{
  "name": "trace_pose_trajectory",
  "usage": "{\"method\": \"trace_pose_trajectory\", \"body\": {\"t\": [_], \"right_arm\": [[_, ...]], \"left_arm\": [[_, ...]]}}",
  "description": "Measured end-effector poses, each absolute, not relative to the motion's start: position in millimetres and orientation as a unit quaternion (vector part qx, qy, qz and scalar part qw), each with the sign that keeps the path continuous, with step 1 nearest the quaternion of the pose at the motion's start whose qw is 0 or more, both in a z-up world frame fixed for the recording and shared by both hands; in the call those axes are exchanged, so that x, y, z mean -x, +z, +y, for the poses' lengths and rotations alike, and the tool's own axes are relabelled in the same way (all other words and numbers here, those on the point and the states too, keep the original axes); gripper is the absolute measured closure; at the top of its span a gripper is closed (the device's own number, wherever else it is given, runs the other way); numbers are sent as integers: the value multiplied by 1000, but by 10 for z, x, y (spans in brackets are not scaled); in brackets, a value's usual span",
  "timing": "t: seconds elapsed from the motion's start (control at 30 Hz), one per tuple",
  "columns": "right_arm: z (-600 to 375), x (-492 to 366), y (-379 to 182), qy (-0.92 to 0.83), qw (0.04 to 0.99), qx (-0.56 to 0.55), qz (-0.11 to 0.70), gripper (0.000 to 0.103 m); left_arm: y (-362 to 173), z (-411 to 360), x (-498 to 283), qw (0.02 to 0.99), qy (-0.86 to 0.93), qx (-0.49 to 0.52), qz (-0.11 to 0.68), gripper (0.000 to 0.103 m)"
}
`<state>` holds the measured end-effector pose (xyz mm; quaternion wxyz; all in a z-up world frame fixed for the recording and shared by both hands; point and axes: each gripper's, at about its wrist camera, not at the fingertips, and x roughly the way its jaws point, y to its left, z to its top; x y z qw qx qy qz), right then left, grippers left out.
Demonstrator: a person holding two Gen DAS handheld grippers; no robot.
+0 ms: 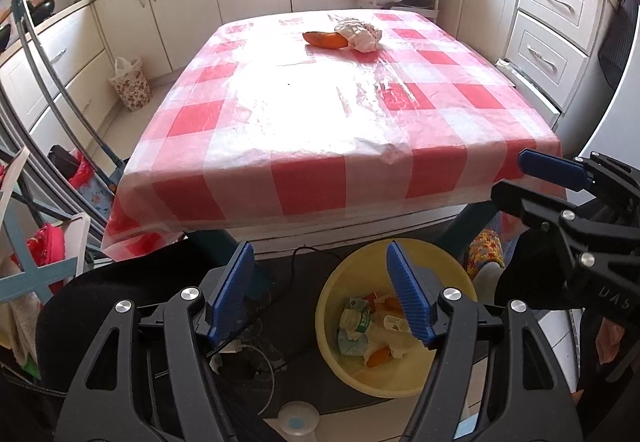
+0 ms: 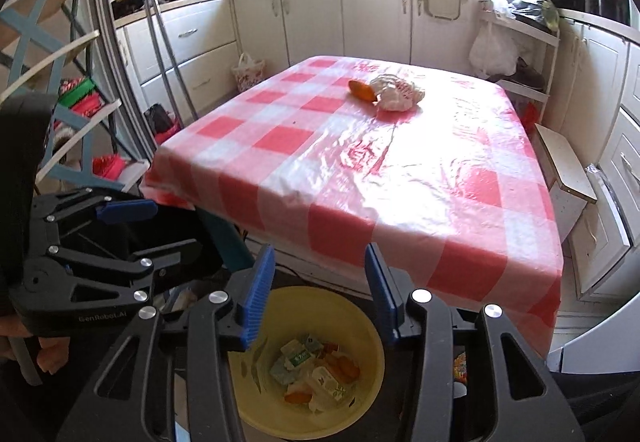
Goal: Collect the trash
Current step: 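Raise both grippers back to the table toward the last tissue and peel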
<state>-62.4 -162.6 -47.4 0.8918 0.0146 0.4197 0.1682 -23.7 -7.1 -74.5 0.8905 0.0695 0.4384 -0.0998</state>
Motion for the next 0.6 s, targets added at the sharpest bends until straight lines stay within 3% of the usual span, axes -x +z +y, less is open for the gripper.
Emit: {"method": "trace_pose_trajectory", "body": {"t": [0.6], "right_arm": [[-1676,116,-273,166,899,-26,405,50]], "left_arm": [[-475,212,-342,909,-64,-28,410,32]]}}
